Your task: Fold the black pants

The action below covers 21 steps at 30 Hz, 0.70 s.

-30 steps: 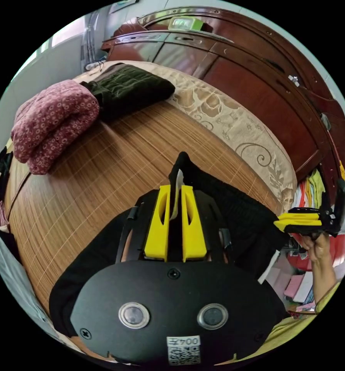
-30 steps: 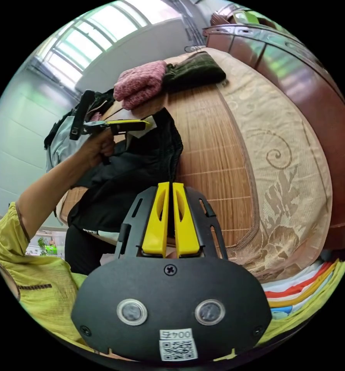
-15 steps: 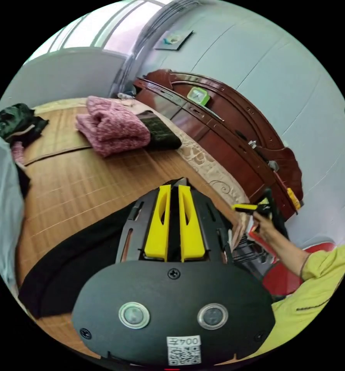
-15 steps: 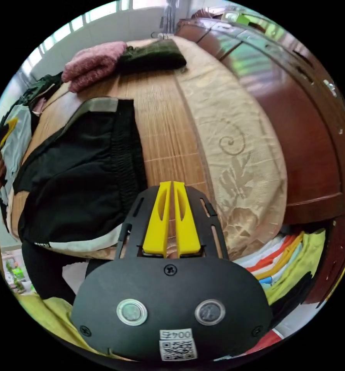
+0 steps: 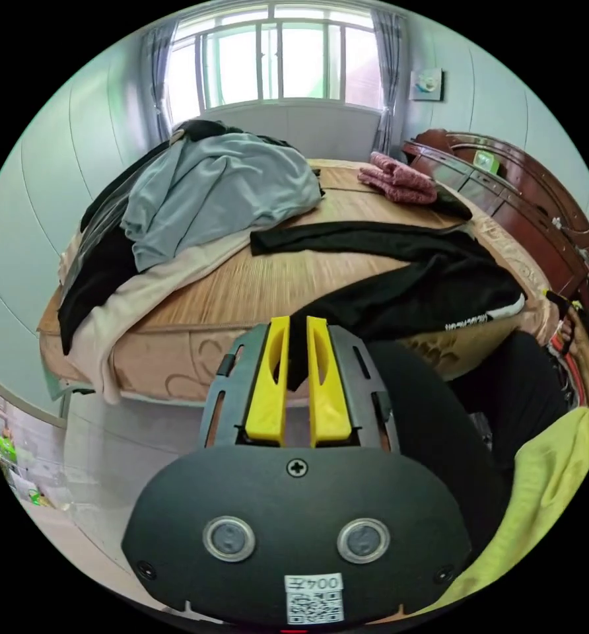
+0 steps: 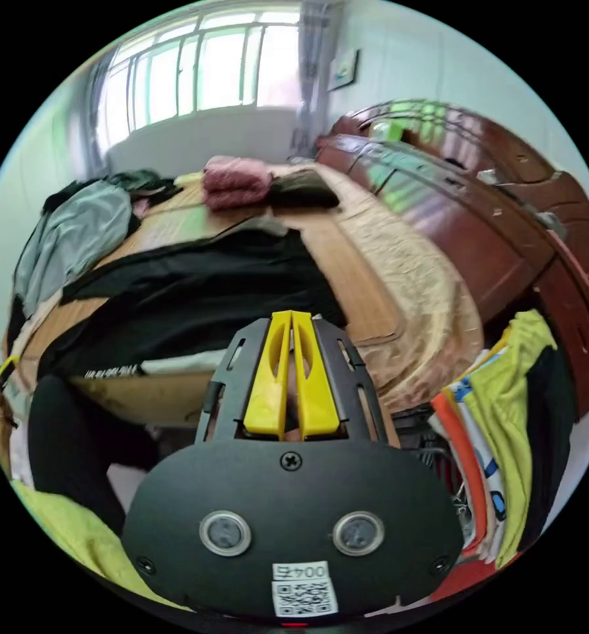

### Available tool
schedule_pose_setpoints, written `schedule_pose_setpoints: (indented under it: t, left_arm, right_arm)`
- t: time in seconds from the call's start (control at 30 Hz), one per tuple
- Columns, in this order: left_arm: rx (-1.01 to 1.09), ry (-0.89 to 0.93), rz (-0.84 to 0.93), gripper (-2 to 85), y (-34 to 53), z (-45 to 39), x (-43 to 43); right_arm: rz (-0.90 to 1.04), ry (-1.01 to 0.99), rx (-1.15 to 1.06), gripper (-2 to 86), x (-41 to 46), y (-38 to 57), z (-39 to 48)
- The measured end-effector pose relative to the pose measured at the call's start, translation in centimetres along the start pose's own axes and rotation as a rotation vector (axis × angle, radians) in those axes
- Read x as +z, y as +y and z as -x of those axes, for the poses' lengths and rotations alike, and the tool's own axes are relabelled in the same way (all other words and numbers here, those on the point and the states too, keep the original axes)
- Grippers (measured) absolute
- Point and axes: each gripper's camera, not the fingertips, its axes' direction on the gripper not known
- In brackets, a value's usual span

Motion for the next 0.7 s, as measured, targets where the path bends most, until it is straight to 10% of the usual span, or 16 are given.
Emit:
schedule_pose_setpoints:
  t: [0.7]
  left_arm:
    - [0.270, -0.157, 0.136, 1.2, 4.3, -5.8, 7.2]
  right_arm:
    - [0.116, -0.306, 0.060, 0.8, -5.9, 10.3, -7.2]
